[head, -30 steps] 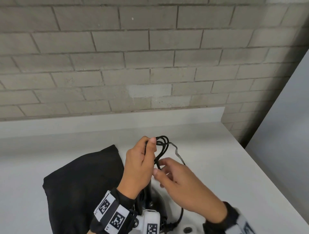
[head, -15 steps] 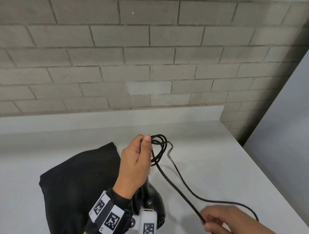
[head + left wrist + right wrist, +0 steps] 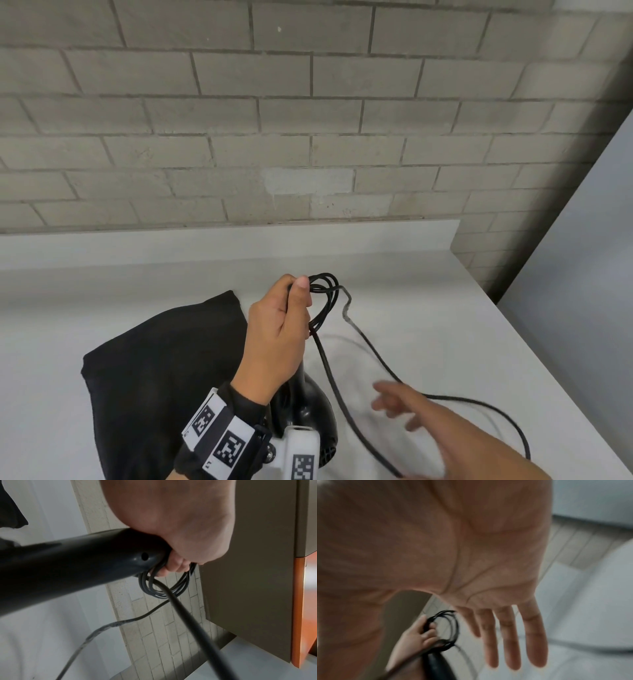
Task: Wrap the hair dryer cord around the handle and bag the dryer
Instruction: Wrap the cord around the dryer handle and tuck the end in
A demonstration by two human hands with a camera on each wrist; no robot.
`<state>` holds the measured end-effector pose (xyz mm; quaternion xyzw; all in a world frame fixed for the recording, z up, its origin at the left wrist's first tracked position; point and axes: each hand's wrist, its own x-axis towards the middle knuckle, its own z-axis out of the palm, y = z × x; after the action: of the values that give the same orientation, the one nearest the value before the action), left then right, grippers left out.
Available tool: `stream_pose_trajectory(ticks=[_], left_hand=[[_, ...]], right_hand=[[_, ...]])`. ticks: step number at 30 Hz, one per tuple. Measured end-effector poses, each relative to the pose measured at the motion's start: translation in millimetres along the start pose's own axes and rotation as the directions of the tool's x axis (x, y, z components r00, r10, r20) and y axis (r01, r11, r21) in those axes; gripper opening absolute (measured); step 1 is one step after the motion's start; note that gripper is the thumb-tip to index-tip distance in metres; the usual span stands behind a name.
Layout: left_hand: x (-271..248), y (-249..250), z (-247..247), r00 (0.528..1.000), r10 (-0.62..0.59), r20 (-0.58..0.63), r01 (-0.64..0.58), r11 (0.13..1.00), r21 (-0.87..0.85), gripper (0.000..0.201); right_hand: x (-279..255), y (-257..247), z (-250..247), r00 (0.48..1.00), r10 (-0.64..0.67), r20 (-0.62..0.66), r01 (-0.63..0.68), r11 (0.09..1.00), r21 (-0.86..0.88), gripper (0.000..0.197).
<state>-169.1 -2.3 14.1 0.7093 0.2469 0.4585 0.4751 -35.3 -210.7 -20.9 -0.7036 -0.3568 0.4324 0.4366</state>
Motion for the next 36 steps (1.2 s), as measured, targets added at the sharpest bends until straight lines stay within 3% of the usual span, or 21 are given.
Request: stream_pose_trajectory(ticks=[1,3,6,11,13,17,22,27,32,36], left_hand=[[0,0,0,1.000,-0.002,0.000,0.002,1.000,0.002,0.043],[1,2,1,1.000,-0.003,0.002,0.003,1.000,0.016,0.044],[0,4,0,1.000,0.025,0.009,-0.025,0.998,0.053,0.046],[-1,4,-1,1.000,0.025,0.000,-0.025,0.999,0.034,0.048],[0,3,1,1.000,0.017,0.000,-0.017,0.999,0.036,0.046],[1,1,2,1.000,0.010,0.006,-0.011,1.000,0.012,0.042],[-1,1,-1,1.000,0.006,0.012,-0.006,1.000,-0.012,0.041],[0,1,2,0.999,0.000,0.042,0.001,1.000,-0.027,0.042],[1,3,5,0.997,0.037,0.070,-0.038,0.999,0.016,0.036],[1,3,3,0.997,0.046,0.064,-0.048,0.998,0.031,0.036]], right_hand=[[4,-24,12,0.984,-0.139,0.115,0.141,0.990,-0.008,0.065],[17,-52,25,0.965,-0.198,0.169,0.212,0.975,-0.071,0.068],[46,-73,54,0.986,-0.158,0.061,0.148,0.978,0.145,0.053],[53,-71,75,0.989,-0.147,0.021,0.139,0.966,0.219,0.028],[49,-65,72,0.980,-0.192,0.059,0.174,0.958,0.227,0.017],[32,-49,57,0.970,-0.227,0.083,0.215,0.968,0.130,0.018],[4,-15,12,0.985,-0.163,0.052,0.163,0.987,0.006,0.021],[-13,5,-30,0.986,-0.134,0.103,0.145,0.983,-0.112,0.017],[-14,10,-31,0.980,-0.175,0.092,0.190,0.964,-0.186,0.014],[-9,1,-12,0.969,-0.142,0.203,0.169,0.978,-0.119,0.013]])
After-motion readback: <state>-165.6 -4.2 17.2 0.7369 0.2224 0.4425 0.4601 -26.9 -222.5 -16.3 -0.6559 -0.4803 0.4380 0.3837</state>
